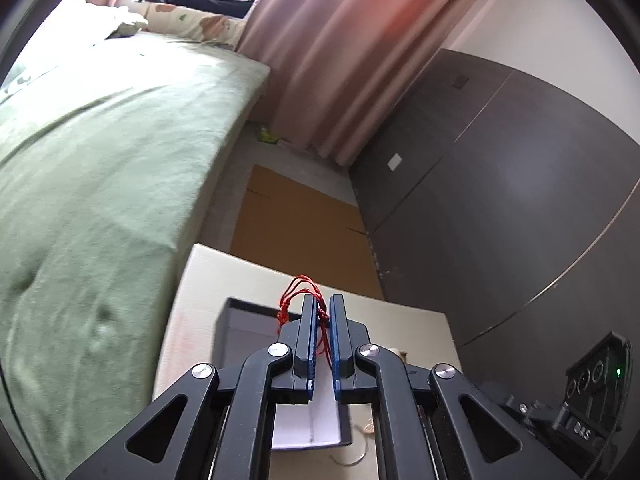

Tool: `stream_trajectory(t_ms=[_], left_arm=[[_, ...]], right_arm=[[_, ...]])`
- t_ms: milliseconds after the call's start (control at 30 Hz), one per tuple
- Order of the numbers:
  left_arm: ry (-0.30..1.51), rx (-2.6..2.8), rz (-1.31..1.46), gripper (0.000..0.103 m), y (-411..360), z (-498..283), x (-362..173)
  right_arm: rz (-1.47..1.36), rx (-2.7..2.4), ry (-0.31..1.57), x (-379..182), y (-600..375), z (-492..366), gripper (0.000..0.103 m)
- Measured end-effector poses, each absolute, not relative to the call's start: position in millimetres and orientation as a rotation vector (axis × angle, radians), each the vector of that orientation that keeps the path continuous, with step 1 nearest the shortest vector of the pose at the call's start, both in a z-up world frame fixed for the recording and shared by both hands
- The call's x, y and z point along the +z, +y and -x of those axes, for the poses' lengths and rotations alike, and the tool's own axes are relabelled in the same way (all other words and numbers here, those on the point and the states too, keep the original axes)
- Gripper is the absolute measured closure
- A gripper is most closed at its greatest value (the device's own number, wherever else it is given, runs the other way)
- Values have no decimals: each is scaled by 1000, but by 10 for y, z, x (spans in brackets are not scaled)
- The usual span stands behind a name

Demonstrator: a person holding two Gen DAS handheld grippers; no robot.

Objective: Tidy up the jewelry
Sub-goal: 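Open the left tool to drop the red bracelet into the box, then lower the left tool onto the brown bead bracelet and close on it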

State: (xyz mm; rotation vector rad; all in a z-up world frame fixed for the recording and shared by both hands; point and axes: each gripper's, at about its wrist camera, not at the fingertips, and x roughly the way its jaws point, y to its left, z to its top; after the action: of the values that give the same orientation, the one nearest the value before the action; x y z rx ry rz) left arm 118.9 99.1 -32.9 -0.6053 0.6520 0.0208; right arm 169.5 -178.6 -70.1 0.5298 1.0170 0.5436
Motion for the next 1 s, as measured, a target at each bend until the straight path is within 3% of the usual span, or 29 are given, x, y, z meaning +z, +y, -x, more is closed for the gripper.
stream_trajectory(t_ms=[33,67,100,133,700,1000], left_arm=[[677,15,612,76,983,-1247,-361],[700,16,616,44,972,-1281,-392],[735,29,620,32,963,-1325,-445],[732,40,621,25,952,-1311,-464],[724,-84,450,25,225,-1243,-437],[820,-141,348,44,-407,-1384,-659]], right_arm=[[-536,539,1014,-695,-1836,-1681,30],[-541,533,1013,-684,-1888,-1686,30],[-543,531,1011,-674,-1919,-1694,30],[-550,532,1003,-653,-1970,-1707,30],[-590,391,1048,-807,-2683,-1872,30],[-683,416,1108,-931,-2839,-1922,30]])
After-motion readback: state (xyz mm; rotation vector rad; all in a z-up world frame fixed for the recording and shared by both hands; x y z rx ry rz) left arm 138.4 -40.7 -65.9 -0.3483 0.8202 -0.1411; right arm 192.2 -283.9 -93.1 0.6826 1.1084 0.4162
